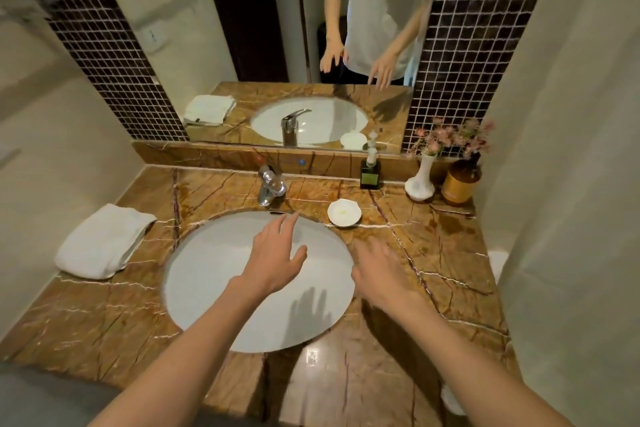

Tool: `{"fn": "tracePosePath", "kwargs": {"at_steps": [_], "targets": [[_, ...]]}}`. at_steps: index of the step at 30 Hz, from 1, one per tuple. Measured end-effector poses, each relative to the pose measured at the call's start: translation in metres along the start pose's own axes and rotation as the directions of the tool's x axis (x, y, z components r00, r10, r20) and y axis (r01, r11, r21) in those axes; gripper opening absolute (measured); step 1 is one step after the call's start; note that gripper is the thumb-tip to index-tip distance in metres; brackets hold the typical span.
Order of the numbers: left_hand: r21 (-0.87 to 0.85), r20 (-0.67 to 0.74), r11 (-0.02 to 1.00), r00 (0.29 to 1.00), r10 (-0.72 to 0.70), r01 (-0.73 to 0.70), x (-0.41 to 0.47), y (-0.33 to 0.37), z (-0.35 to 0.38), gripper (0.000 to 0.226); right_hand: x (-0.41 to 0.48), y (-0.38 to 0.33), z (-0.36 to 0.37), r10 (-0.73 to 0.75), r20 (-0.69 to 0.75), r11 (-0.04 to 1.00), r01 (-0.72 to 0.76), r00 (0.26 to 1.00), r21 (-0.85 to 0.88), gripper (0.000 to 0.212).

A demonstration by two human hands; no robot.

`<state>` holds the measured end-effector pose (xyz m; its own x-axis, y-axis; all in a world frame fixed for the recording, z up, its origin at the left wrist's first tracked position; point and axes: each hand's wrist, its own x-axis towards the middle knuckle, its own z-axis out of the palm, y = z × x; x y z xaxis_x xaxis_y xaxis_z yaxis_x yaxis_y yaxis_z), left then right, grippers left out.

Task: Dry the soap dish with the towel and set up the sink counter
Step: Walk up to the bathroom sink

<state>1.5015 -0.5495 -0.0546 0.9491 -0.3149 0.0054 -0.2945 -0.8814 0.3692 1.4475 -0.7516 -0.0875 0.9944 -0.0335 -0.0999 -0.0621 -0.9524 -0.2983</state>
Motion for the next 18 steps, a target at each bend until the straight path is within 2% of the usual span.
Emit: {"fn": "tracePosePath", "kwargs": {"at_steps": [5, 10, 15, 18], "targets": [[-0.016, 0.007, 0.999, 0.999, -0.033, 0.033, 0.02, -0.016, 0.007, 0.065, 0.039, 0.008, 0.006, -0.005, 0.024, 1.0, 0.004, 1.0, 0.021, 0.039], [-0.048, 0.077, 0.997, 0.996, -0.052, 0.056, 0.044, -0.026, 0.023, 0.065, 0.07, 0.017, 0.013, 0.053, 0.074, 0.998, -0.056, 0.996, 0.035, 0.046], [-0.138, 0.113, 0.99, 0.994, 0.007, 0.008, 0.081, -0.023, 0.048, 0.06, 0.102, 0.027, 0.011, 0.145, 0.116, 0.988, -0.151, 0.983, 0.043, 0.057], [-0.263, 0.152, 0.964, 0.988, -0.007, 0.047, 0.103, -0.022, 0.068, 0.051, 0.12, 0.032, 0.016, 0.199, 0.153, 0.976, -0.209, 0.968, 0.054, 0.058]]}}
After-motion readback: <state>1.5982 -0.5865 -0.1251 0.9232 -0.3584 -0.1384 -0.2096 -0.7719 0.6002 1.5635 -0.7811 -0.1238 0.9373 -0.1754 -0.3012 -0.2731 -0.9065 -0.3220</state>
